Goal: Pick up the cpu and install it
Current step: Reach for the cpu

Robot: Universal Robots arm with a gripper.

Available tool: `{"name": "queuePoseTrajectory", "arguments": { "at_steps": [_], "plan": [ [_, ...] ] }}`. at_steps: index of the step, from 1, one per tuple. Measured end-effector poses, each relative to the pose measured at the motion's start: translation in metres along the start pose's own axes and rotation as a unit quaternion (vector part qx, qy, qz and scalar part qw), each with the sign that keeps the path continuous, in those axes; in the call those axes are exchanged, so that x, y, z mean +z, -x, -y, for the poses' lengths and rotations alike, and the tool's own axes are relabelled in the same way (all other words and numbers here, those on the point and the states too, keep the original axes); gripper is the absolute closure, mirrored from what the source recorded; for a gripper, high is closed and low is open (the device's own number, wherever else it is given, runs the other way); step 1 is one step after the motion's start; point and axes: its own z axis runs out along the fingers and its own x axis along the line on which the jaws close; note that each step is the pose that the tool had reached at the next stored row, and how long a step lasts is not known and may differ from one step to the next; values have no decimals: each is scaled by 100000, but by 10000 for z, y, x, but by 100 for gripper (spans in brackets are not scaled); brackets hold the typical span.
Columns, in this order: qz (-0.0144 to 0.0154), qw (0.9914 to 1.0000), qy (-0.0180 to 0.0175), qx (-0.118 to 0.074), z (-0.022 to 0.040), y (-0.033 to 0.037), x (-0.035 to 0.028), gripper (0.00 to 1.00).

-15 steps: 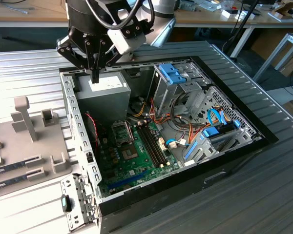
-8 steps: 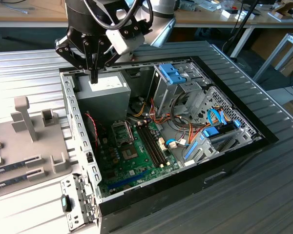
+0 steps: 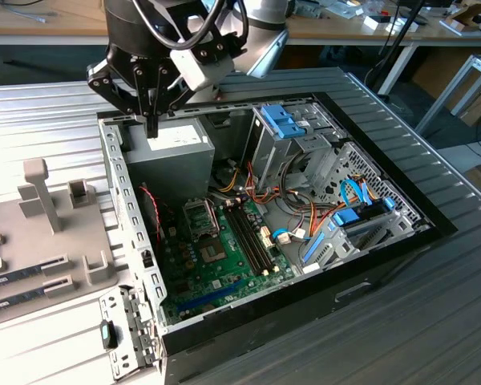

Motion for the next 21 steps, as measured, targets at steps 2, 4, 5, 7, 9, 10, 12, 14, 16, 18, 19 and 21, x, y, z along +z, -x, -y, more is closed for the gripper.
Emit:
{"name": "queuePoseTrajectory", "arguments": {
  "at_steps": [2,4,5,7,9,10,12,14,16,18,19,21],
  "plan": [
    [3,100000,0,0,1,-9,1,89],
    [2,100000,-1,-1,1,-13,1,89],
    [0,100000,-2,-1,1,-16,1,89],
    [3,100000,0,1,2,-23,2,89],
    [2,100000,-1,0,2,-28,2,89],
    [2,100000,1,1,3,-31,3,89],
    [1,100000,0,1,3,-38,3,89],
    [4,100000,1,1,3,-43,4,89],
    [1,100000,0,0,4,-50,5,89],
    [3,100000,2,1,4,-55,5,89],
    [1,100000,0,2,5,-58,5,89],
    [1,100000,-1,0,5,-62,6,89]
  ]
}}
